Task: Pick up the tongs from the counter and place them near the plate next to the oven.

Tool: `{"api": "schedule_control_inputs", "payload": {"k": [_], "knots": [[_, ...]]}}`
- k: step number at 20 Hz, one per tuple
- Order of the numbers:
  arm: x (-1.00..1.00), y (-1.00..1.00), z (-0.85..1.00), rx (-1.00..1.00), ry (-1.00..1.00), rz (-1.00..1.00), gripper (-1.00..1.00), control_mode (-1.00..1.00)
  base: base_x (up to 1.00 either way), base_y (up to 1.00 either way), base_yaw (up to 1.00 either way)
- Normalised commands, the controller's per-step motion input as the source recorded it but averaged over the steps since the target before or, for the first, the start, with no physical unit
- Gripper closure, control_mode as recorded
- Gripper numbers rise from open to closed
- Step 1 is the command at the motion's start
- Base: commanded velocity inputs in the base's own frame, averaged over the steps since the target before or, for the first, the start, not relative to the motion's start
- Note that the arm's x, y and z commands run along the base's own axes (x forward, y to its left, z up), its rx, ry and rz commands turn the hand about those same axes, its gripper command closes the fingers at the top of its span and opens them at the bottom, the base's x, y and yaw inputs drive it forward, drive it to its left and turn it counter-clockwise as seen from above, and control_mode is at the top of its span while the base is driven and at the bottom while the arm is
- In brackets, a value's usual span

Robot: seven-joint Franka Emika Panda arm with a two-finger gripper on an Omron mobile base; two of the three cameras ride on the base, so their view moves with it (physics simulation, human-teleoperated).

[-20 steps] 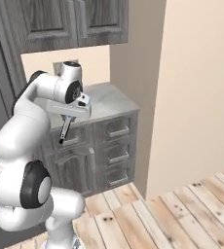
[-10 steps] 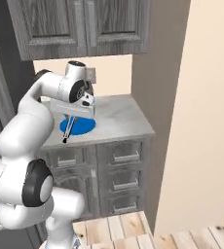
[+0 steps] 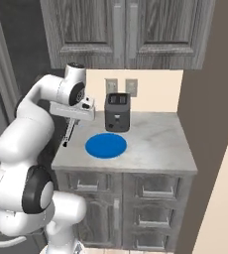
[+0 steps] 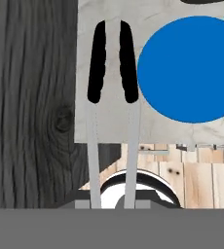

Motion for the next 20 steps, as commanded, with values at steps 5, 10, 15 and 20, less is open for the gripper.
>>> {"api": "schedule_control_inputs", "payload": {"k": [5, 10, 15, 20], "knots": [[0.0, 0.0, 0.0, 0.0, 0.0, 0.0, 1.0, 1.0, 0.79, -0.32, 0.29], [0.11, 0.0, -0.28, 0.0, 0.1, 0.04, 1.0, -1.0, 0.14, -0.02, 0.05], [0.69, 0.0, -0.74, 0.0, 0.21, 0.0, 1.0, -1.0, 0.0, 0.0, 0.0], [0.92, 0.03, -0.7, 0.0, 0.22, 0.0, 1.0, -1.0, 0.0, 0.0, 0.0]]}}
